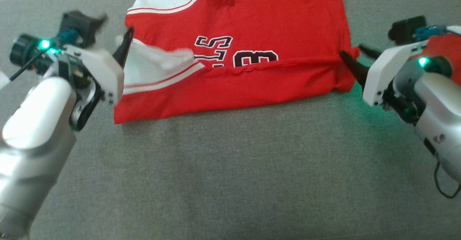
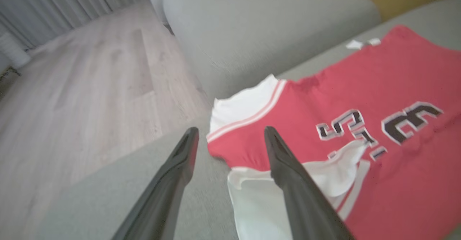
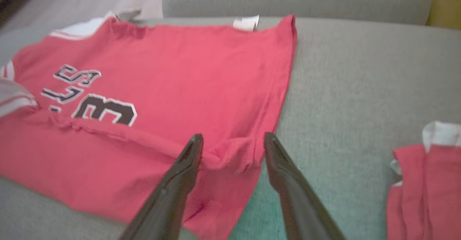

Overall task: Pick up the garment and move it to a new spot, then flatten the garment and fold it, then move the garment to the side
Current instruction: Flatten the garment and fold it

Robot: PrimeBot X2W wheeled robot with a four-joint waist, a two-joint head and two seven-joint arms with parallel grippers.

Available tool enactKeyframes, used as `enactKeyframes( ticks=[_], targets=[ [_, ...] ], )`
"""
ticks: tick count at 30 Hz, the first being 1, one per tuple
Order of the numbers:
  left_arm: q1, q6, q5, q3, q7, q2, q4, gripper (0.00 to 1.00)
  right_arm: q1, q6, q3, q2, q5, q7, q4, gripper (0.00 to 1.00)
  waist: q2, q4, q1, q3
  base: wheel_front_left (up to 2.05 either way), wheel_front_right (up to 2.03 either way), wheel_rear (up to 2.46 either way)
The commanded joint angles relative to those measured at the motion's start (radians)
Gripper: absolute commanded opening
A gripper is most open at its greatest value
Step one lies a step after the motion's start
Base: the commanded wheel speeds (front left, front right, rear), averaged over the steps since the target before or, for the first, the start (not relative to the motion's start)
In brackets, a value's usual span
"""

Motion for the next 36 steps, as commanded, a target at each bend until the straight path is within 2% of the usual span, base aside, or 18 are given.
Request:
enactKeyframes(
  ticks=[1,6,8,11,12,17,20,24,27,30,36],
  targets=[
    [-0.063,0.016,0.010,0.056,-0.031,0.031,-0.014,1.00,-0.025,-0.001,-0.016,-0.004,0.004,-0.025,-0.009,1.00,0.0000,-0.001,-0.0001,-0.002,0.00,0.00,0.00],
    [-0.065,0.108,0.003,0.133,-0.272,-0.039,0.031,1.00,-0.048,-0.001,-0.110,0.024,0.023,-0.253,0.029,1.00,0.0000,-0.006,-0.0001,-0.031,0.00,0.00,0.00],
    [-0.042,0.163,0.000,0.174,-0.375,-0.052,0.035,1.00,-0.042,-0.001,-0.147,0.044,0.015,-0.352,0.037,1.00,0.0000,-0.013,-0.0001,-0.052,0.00,0.00,0.00],
    [0.026,0.203,-0.022,0.210,-0.450,-0.086,0.012,1.00,-0.011,-0.001,-0.226,0.068,-0.015,-0.387,0.044,1.00,0.0000,-0.018,-0.0001,-0.087,0.00,0.00,0.00],
    [0.050,0.213,-0.019,0.216,-0.462,-0.091,-0.005,1.00,-0.001,-0.001,-0.285,0.071,-0.039,-0.388,0.026,1.00,0.0000,-0.019,-0.0001,-0.096,0.00,0.00,0.00],
    [0.201,0.273,0.020,0.250,-0.480,-0.128,-0.130,1.00,0.180,-0.001,-0.668,0.127,-0.294,-0.389,-0.133,1.00,0.0000,-0.022,-0.0001,-0.142,0.00,0.00,0.00],
    [0.321,0.299,0.039,0.285,-0.480,-0.164,-0.204,1.00,0.348,-0.001,-0.880,0.225,-0.492,-0.389,-0.272,1.00,0.0000,-0.023,-0.0001,-0.168,0.00,0.00,0.00],
    [0.460,0.306,0.067,0.323,-0.480,-0.206,-0.255,1.00,0.556,-0.001,-1.045,0.367,-0.679,-0.389,-0.440,1.00,0.0000,-0.019,-0.0001,-0.188,0.00,0.00,0.00],
    [0.534,0.300,0.095,0.340,-0.480,-0.232,-0.261,1.00,0.675,-0.001,-1.079,0.407,-0.748,-0.389,-0.521,1.00,0.0000,-0.016,-0.0001,-0.193,0.00,0.00,0.00],
    [0.585,0.291,0.111,0.366,-0.480,-0.260,-0.253,1.00,0.754,-0.001,-1.079,0.419,-0.765,-0.389,-0.556,1.00,0.0000,-0.018,-0.0001,-0.193,0.00,0.00,0.00],
    [0.610,0.275,0.148,0.430,-0.481,-0.288,-0.222,1.00,0.780,-0.001,-1.023,0.421,-0.722,-0.389,-0.582,1.00,0.0000,-0.045,-0.0001,-0.174,0.00,0.00,0.00]
  ],
)
